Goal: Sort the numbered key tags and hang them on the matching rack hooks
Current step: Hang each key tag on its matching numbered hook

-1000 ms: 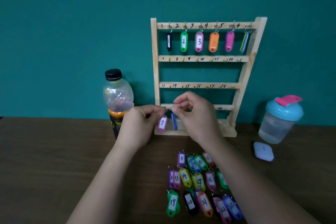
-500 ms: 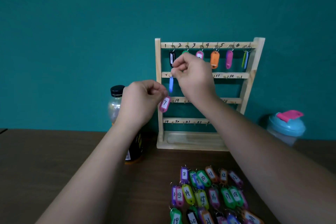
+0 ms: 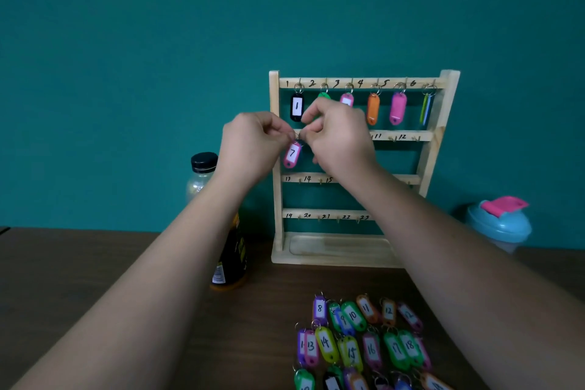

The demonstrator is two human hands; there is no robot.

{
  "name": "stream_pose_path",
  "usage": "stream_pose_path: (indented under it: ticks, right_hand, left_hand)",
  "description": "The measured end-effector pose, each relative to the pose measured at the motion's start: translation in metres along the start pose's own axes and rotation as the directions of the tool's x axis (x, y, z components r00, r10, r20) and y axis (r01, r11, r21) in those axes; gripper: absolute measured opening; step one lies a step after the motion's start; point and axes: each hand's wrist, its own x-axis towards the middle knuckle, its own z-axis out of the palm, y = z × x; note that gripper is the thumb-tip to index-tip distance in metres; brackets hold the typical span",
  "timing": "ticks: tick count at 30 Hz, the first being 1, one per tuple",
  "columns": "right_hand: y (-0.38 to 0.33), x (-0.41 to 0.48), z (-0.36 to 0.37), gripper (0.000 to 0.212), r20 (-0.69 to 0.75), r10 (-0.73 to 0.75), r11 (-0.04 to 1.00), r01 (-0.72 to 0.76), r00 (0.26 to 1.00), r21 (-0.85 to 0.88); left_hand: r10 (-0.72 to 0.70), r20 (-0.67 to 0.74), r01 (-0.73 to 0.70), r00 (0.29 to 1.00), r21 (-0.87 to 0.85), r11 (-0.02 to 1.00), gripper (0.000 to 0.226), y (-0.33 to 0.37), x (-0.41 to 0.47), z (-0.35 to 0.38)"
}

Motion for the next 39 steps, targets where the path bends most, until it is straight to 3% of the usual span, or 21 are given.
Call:
stream_pose_path:
  ticks: [4, 10, 15, 17, 23, 28, 34, 39]
  right_hand:
    - [0.001, -0.004, -0.007, 0.018, 0.021, 0.007, 1.0, -0.007, 1.0, 0.027]
    - [0.008, -0.019, -0.008, 0.014, -0.063, -0.06, 0.997, 0.064, 0.996, 0.05]
    - [0.013, -0.036, -0.01, 0.009, -0.206, -0.266, 0.96, 0.278, 0.941, 0.028]
    - [0.018, -0.047, -0.014, 0.009, -0.209, -0.286, 0.953, 0.301, 0.935, 0.042]
    - [0.047, -0.075, -0.016, 0.008, -0.057, -0.194, 0.981, 0.195, 0.979, 0.021]
    - [0.066, -0.088, -0.016, 0.009, 0.055, -0.167, 0.986, 0.167, 0.984, -0.008]
    - [0.114, -0.106, -0.005, 0.015, 0.443, -0.062, 0.979, 0.142, 0.895, -0.149]
    - [0.13, -0.123, 0.005, 0.012, 0.5, -0.086, 0.95, 0.222, 0.862, -0.219]
  left_hand:
    - [-0.005, 0.009, 0.005, 1.0, 0.01, 1.0, 0.011, 0.006, 0.005, 0.004]
    - [0.011, 0.004, -0.011, 1.0, 0.044, 0.999, 0.013, 0.008, 0.007, 0.01]
    - [0.017, -0.004, -0.017, 1.0, 0.061, 0.998, 0.011, 0.002, 0.004, 0.012]
    - [-0.003, -0.01, 0.003, 1.0, 0.057, 0.998, 0.011, 0.0, 0.004, 0.013]
    - [-0.01, -0.037, 0.011, 0.999, 0.02, 1.0, 0.009, 0.0, 0.005, 0.014]
    - [0.031, -0.058, -0.026, 0.998, 0.083, 0.996, 0.012, -0.002, 0.001, 0.016]
    - [0.012, -0.083, -0.009, 0.996, 0.044, 0.999, 0.007, -0.009, -0.03, 0.023]
    - [-0.003, 0.002, 0.003, 1.0, 0.015, 1.0, 0.009, -0.024, -0.067, 0.033]
